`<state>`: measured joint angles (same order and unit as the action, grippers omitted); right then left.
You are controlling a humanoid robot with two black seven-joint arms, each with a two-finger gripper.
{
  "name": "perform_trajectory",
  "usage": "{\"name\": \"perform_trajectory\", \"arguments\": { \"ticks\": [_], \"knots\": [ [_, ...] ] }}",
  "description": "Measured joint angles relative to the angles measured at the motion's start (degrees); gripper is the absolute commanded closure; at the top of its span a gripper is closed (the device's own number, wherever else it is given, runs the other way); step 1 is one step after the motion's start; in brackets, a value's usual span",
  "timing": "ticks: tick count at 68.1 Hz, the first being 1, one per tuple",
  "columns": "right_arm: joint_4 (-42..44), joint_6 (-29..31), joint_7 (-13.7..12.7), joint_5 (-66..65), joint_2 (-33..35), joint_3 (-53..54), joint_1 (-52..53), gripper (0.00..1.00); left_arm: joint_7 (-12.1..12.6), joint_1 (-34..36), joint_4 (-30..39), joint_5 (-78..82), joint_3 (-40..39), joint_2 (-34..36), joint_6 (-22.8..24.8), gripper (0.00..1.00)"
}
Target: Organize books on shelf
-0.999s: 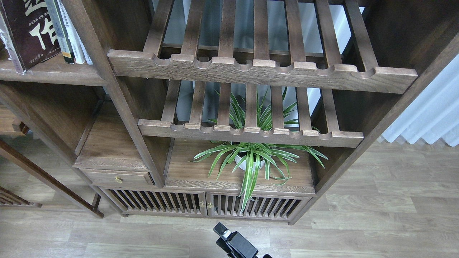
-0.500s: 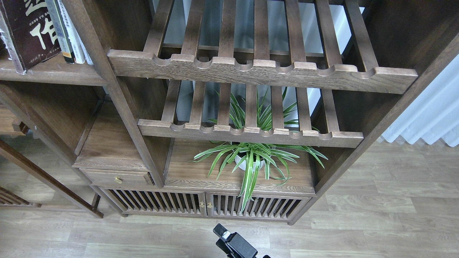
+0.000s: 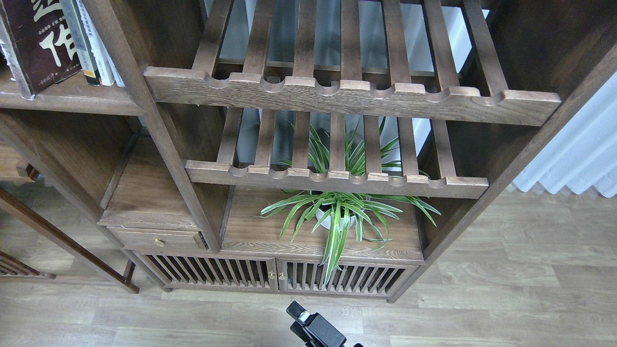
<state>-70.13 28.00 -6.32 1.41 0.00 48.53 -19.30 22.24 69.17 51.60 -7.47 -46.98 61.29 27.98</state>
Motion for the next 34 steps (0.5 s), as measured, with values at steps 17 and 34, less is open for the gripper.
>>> {"name": "perform_trajectory", "arguments": {
  "ticks": [17, 34],
  "knots": [
    [0.1, 0.0, 0.0, 0.0, 0.0, 0.0, 0.0, 0.00, 0.0, 10.9, -6.5, 0.0, 10.8, -6.5, 0.0, 0.89],
    [0.1, 0.0, 0.0, 0.0, 0.0, 0.0, 0.1, 0.00, 0.0, 15.7, -10.2, 0.0, 15.0, -11.2, 0.0, 0.89]
  ]
}}
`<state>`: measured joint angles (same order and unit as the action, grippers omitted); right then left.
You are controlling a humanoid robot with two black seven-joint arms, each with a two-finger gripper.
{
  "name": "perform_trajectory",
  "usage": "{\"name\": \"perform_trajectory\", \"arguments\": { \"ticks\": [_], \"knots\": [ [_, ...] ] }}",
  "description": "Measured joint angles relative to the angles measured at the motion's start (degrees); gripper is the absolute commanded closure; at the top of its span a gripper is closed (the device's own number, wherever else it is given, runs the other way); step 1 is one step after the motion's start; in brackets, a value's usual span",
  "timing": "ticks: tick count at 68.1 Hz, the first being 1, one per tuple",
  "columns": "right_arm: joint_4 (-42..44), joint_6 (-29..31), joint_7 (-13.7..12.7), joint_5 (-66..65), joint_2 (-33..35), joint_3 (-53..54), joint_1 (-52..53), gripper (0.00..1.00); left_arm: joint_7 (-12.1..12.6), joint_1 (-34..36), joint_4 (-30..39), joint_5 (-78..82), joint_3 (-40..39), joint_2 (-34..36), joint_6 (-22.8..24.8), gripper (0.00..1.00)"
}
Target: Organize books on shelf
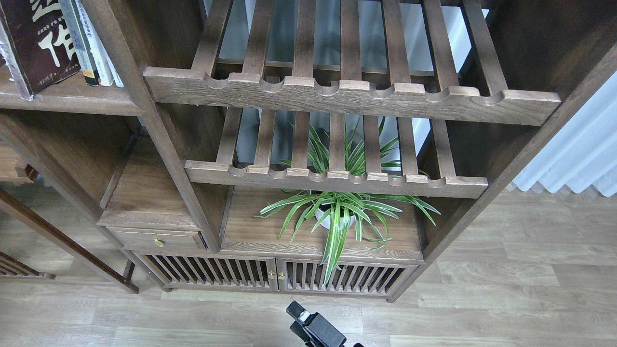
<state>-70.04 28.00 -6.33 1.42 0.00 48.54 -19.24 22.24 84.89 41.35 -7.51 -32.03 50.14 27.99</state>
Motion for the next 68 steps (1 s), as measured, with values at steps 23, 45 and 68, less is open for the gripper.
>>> {"name": "perform_trajectory", "arguments": {
  "ticks": [23, 45, 68],
  "knots": [
    [0.0, 0.0, 0.0, 0.1, 0.0, 0.1, 0.0, 0.00, 0.0, -0.1, -2.5, 0.0, 0.2, -2.9, 0.0, 0.73],
    [0.0, 0.0, 0.0, 0.0, 0.0, -0.1, 0.0, 0.00, -0.9, -0.8, -1.7, -0.9, -0.8, -1.1, 0.0, 0.51],
    [0.0, 0.0, 0.0, 0.1, 0.0, 0.0, 0.1, 0.00, -2.1, -3.0, 3.4, -4.9, -0.9, 4.1, 0.0, 0.52]
  ]
}}
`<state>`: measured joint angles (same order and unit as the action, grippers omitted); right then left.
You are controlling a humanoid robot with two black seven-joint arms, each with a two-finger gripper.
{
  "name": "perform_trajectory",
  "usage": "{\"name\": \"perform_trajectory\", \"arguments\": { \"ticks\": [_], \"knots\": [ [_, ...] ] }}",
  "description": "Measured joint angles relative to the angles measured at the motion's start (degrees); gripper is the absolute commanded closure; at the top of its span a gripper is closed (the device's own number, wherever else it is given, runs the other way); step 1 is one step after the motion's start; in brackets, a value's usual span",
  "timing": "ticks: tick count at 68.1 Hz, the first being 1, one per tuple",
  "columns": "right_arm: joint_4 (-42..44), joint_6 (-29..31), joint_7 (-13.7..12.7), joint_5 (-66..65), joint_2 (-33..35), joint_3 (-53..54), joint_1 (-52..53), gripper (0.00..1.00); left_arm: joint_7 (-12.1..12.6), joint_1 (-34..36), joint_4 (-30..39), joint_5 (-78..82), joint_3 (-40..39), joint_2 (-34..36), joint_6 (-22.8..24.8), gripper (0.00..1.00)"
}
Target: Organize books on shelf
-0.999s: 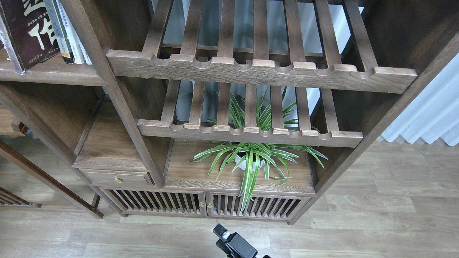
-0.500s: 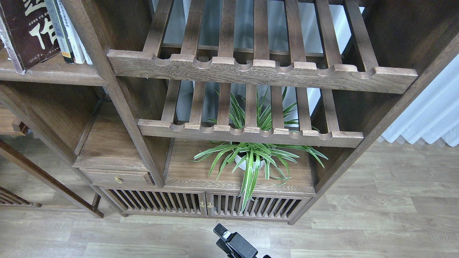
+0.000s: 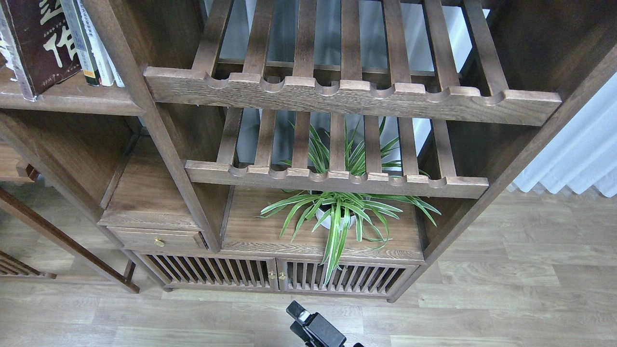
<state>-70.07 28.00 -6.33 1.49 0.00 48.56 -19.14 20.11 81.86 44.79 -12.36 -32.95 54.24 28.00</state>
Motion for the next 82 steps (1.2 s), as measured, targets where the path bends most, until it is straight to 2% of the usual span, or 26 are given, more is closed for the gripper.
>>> {"name": "perform_trajectory", "arguments": {
  "ticks": [8, 13, 14, 21, 46, 62, 82],
  "knots": [
    [-0.1, 0.0, 0.0, 0.0, 0.0, 0.0, 0.1, 0.00, -0.8, -2.6, 3.7, -1.0, 0.1, 3.7, 0.0, 0.53],
    [-0.1, 0.0, 0.0, 0.0, 0.0, 0.0, 0.1, 0.00, -2.7, -4.5, 6.4, -1.7, 0.1, 6.2, 0.0, 0.54],
    [-0.2, 0.0, 0.0, 0.1, 0.0, 0.0, 0.2, 0.00, -4.1, -5.6, 8.0, -2.2, 0.1, 7.6, 0.0, 0.54],
    [-0.5, 0.0, 0.0, 0.2, 0.0, 0.1, 0.3, 0.00, -5.7, -7.2, 10.3, -3.3, 0.2, 9.8, 0.0, 0.55],
    [-1.1, 0.0, 0.0, 0.3, 0.0, 2.4, 1.8, 0.00, -6.5, -12.5, 17.4, -9.4, 0.4, 16.0, 0.0, 0.57],
    [-1.1, 0.0, 0.0, 0.3, 0.0, 2.4, 2.2, 0.00, -8.2, -15.2, 19.0, -10.3, 0.5, 17.4, 0.0, 0.57],
    [-1.1, 0.0, 0.0, 0.3, 0.0, 2.4, 2.3, 0.00, -8.9, -17.2, 19.6, -10.9, 0.5, 17.9, 0.0, 0.60]
  ]
}}
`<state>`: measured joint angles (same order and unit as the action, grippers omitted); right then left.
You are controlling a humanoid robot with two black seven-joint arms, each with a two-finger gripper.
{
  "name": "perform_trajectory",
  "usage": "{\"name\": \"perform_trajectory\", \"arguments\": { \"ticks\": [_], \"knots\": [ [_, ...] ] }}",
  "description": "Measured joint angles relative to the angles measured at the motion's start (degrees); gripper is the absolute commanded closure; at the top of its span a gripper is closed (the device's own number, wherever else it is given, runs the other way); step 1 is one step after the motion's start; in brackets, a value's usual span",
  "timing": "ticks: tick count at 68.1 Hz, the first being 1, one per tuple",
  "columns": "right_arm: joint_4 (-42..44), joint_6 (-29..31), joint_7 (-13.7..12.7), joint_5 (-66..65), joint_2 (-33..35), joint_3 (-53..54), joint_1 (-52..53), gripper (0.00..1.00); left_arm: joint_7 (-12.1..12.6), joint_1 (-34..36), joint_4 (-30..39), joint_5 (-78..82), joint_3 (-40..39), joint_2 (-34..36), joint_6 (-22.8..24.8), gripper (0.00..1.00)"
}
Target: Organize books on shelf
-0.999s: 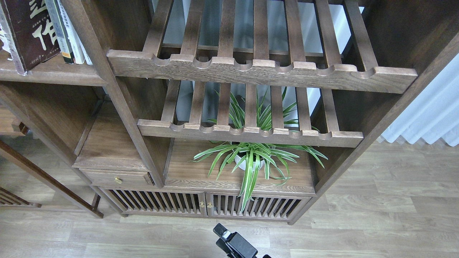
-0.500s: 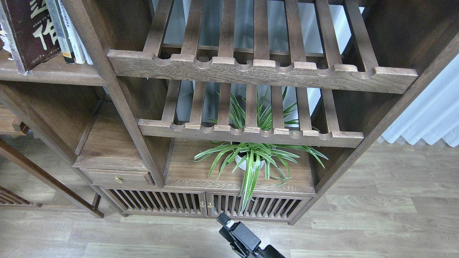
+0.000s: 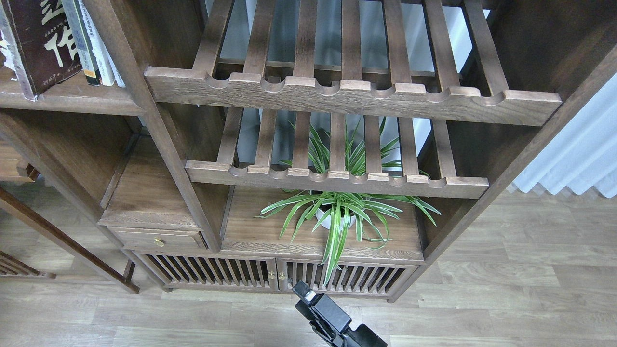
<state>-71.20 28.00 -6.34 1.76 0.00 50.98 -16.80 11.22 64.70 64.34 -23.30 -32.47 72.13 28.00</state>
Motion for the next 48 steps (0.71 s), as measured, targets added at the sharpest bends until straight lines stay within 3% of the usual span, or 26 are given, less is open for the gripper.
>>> {"name": "perform_trajectory", "arguments": {
  "ticks": [48],
  "knots": [
    [0.1, 0.0, 0.0, 0.0, 0.0, 0.0, 0.1, 0.00, -1.8, -7.1, 2.4, -9.4, 0.1, -0.6, 0.0, 0.61]
  ]
}}
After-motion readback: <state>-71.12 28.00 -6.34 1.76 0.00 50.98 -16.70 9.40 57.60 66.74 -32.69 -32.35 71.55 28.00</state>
